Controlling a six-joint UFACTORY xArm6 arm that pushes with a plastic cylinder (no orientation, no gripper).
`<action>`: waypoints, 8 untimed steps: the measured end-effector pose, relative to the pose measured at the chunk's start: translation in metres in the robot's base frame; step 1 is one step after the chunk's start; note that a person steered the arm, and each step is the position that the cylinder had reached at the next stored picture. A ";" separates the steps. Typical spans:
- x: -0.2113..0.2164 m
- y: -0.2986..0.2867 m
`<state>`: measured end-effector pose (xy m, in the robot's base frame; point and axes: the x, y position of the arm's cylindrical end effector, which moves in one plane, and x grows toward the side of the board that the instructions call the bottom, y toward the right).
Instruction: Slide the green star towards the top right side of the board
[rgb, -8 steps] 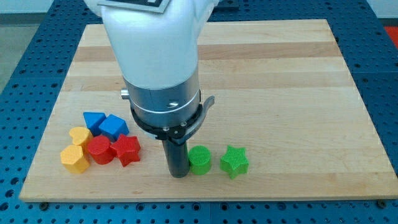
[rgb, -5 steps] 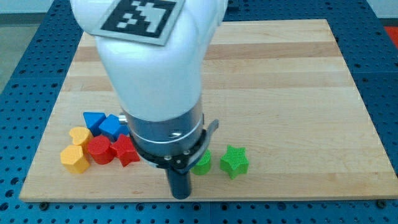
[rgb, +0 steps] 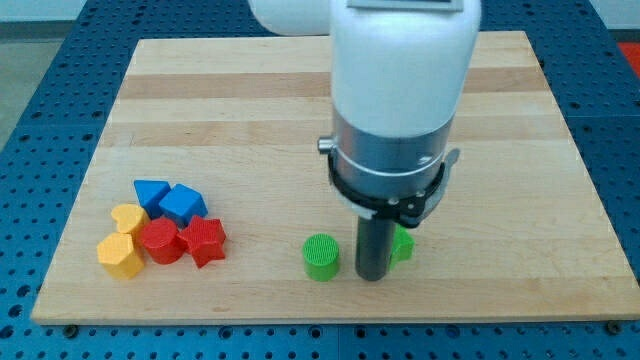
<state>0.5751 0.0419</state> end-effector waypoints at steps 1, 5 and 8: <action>-0.016 0.023; -0.059 0.055; -0.119 0.018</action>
<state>0.4557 0.0599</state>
